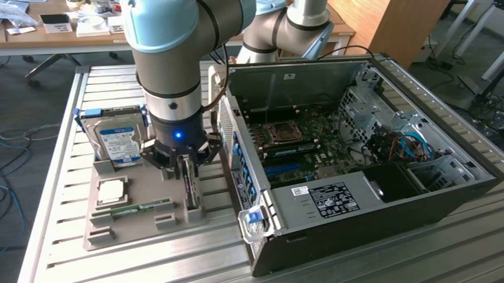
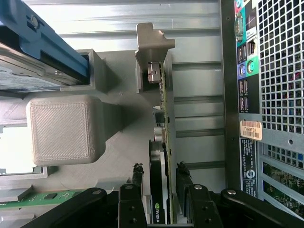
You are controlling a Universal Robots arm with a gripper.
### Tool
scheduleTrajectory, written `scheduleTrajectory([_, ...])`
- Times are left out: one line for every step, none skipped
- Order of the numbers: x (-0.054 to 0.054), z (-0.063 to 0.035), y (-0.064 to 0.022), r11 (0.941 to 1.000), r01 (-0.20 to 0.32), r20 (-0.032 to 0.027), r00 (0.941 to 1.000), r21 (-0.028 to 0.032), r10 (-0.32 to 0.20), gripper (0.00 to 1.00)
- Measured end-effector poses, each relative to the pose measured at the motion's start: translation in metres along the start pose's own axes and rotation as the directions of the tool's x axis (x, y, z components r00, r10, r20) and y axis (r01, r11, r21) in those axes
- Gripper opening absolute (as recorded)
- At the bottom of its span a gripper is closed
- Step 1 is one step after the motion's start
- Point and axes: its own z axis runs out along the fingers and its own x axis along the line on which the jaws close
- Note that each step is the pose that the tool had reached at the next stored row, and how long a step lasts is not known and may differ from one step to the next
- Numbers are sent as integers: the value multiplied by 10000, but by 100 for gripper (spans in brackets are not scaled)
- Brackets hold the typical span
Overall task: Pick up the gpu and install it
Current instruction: 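Pick up the gpu and move the gpu toward the slot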
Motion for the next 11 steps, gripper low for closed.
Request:
scheduleTrajectory([0,0,0,10000,0,0,10000,0,0,42])
scheduleTrajectory([0,0,0,10000,0,0,10000,0,0,40])
scheduleTrajectory([0,0,0,10000,0,0,10000,0,0,40])
scheduleTrajectory([0,0,0,10000,0,0,10000,0,0,33])
scheduleTrajectory([0,0,0,10000,0,0,10000,0,0,33])
scheduleTrajectory([0,0,0,10000,0,0,10000,0,0,33])
scheduleTrajectory([0,0,0,10000,0,0,10000,0,0,33])
scheduleTrajectory([0,0,0,10000,0,0,10000,-1,0,33])
scheduleTrajectory([0,0,0,10000,0,0,10000,-1,0,33])
scheduleTrajectory([-3,1,1,10000,0,2,10000,-2,0,33])
scheduleTrajectory([-7,3,1,10000,0,3,10000,-4,0,33])
